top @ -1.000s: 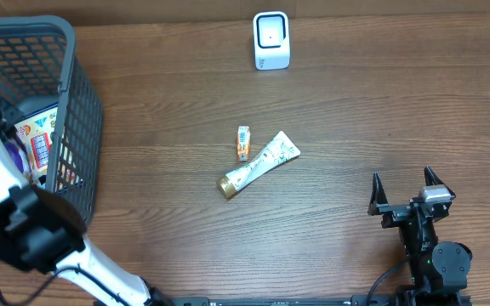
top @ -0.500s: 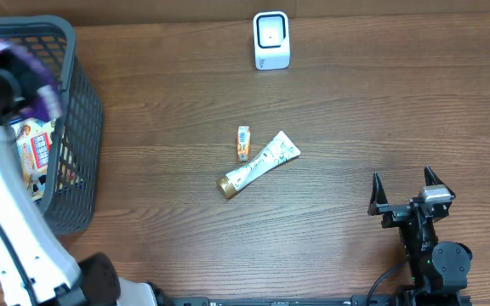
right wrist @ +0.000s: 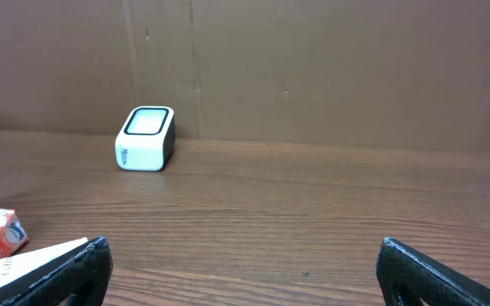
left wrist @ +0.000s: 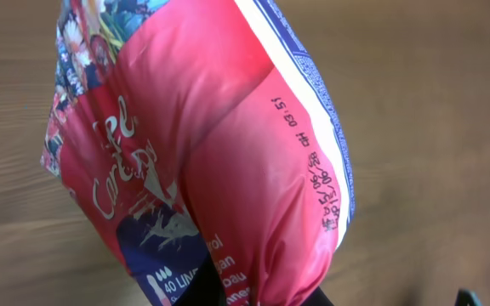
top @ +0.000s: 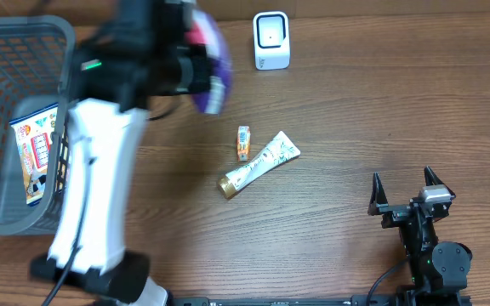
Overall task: Scan the item barcode
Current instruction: 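Lift the pink-red pad package and place it beside the tube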
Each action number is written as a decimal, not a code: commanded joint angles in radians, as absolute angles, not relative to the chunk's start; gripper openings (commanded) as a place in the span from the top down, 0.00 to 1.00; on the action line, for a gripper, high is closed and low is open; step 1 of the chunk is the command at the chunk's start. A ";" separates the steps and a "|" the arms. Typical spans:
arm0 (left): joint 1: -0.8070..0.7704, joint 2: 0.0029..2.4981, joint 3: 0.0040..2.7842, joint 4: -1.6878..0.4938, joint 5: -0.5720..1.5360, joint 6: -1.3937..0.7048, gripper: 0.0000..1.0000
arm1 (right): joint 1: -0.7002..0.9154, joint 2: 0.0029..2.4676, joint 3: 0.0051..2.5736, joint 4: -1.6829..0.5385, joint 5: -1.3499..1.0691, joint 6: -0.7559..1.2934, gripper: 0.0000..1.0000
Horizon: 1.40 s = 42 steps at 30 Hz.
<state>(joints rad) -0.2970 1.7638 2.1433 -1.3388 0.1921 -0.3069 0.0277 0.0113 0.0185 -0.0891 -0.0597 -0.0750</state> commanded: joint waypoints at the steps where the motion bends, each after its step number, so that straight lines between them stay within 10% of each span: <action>1: -0.398 1.877 2.125 -1.302 0.207 -0.289 0.96 | 0.033 0.005 0.009 -0.081 -0.053 -0.076 0.00; 17: -0.524 2.209 2.124 -1.185 0.168 -0.257 0.96 | 0.033 0.005 0.009 -0.081 -0.053 -0.076 0.00; 24: -0.521 2.212 2.124 -1.186 0.145 -0.257 0.59 | 0.033 0.005 0.009 -0.081 -0.053 -0.076 0.00; 42: -0.366 2.208 2.705 -1.594 0.146 -0.231 0.30 | 0.033 0.005 0.009 -0.081 -0.053 -0.076 0.00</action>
